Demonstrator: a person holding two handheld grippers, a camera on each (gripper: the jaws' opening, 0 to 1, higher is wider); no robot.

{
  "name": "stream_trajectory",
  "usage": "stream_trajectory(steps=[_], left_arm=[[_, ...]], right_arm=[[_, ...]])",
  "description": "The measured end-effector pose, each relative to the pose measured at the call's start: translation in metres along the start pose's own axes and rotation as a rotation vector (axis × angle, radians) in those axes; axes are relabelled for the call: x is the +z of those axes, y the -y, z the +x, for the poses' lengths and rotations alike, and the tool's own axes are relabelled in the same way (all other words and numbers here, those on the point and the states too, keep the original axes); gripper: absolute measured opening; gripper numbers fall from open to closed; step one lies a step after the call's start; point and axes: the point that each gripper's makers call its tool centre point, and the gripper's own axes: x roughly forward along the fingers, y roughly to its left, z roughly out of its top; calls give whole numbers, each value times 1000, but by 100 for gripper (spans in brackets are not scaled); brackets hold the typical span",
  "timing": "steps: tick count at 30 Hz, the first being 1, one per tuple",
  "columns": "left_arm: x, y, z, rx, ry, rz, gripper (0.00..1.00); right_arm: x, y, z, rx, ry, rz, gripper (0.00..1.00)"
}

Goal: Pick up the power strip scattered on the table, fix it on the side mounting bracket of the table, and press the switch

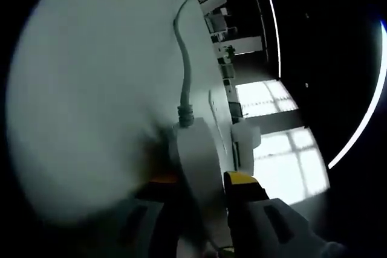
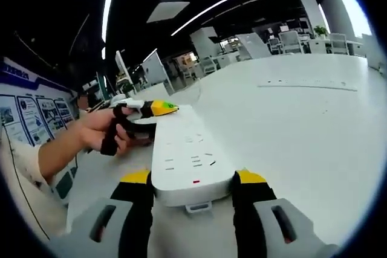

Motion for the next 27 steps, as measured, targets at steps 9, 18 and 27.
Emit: stream_trajectory(steps=[9,18,27], left_arm=[[0,8,-2,-59,-11,-54,27],[0,8,-10,-82,-16,-46,26],[2,12,-15,-98,-30,-39,26]], right_arm=[[-1,-3,1,-6,14,-29,49],[7,-15,-5,14,72,-31,55],[17,-20,-17,9,101,-40,53]])
